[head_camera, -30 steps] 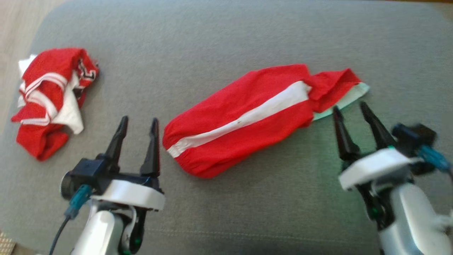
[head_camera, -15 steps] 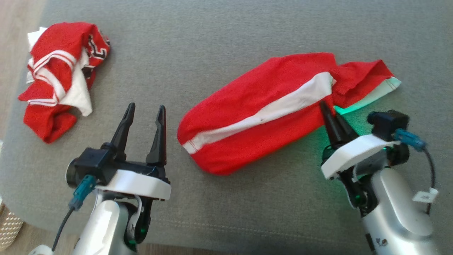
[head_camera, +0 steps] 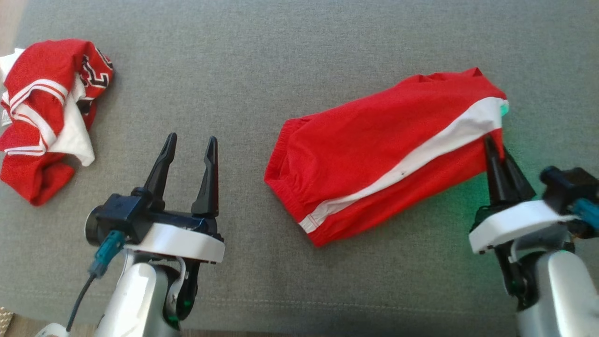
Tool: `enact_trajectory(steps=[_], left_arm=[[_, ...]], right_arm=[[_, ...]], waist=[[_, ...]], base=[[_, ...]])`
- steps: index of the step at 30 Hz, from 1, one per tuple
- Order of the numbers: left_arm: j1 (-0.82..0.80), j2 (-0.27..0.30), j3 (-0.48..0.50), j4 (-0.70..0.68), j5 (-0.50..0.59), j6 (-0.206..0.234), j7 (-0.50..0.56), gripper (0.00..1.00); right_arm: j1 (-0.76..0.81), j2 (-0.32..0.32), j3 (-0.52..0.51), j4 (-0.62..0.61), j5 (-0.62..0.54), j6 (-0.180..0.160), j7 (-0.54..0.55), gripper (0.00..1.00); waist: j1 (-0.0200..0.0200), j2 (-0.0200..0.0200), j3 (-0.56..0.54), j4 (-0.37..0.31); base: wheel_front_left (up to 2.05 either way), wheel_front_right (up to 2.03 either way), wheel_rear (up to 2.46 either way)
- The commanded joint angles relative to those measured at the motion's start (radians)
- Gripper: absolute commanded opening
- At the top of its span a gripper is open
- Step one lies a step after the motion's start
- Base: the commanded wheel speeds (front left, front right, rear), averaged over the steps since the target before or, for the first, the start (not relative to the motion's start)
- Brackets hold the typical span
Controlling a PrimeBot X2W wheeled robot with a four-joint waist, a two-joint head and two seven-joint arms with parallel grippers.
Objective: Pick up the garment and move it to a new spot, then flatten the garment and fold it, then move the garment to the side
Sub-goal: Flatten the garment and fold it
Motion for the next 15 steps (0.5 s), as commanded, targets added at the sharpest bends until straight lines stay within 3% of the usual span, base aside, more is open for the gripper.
enact_trajectory(steps=[1, 5, 12, 13, 14, 15], left_arm=[[-0.031, 0.002, 0.036, -0.027, 0.007, -0.002, -0.012, 1.00], [-0.038, -0.005, 0.039, -0.020, 0.006, -0.014, -0.012, 1.00], [-0.039, -0.013, 0.049, -0.008, 0.010, -0.024, -0.012, 1.00], [-0.037, -0.014, 0.051, -0.007, 0.010, -0.025, -0.012, 1.00], [-0.036, -0.015, 0.052, -0.006, 0.011, -0.026, -0.012, 1.00], [-0.035, -0.016, 0.053, -0.005, 0.012, -0.026, -0.012, 1.00]], right_arm=[[-0.001, 0.007, 0.023, -0.037, -0.037, -0.001, 0.033, 0.00], [0.012, 0.017, 0.043, -0.011, -0.106, -0.001, 0.107, 0.00], [0.022, 0.026, 0.070, 0.069, -0.127, -0.001, 0.145, 0.02], [0.023, 0.027, 0.079, 0.078, -0.125, -0.001, 0.146, 0.25], [0.023, 0.028, 0.087, 0.084, -0.124, -0.001, 0.141, 0.43], [0.023, 0.028, 0.098, 0.090, -0.120, -0.001, 0.137, 0.79]], waist=[[0.0000, 0.0000, 0.004, 0.001], [0.0000, 0.0000, 0.012, 0.009], [0.0000, 0.0000, 0.010, 0.016], [0.0000, 0.0000, 0.007, 0.015], [0.0000, 0.0000, 0.005, 0.013], [0.0000, 0.0000, 0.004, 0.011]], base=[[0.00, 0.00, 0.00], [0.00, 0.00, 0.00], [0.00, 0.00, 0.00], [0.00, 0.00, 0.00], [0.00, 0.00, 0.00], [0.00, 0.00, 0.00]])
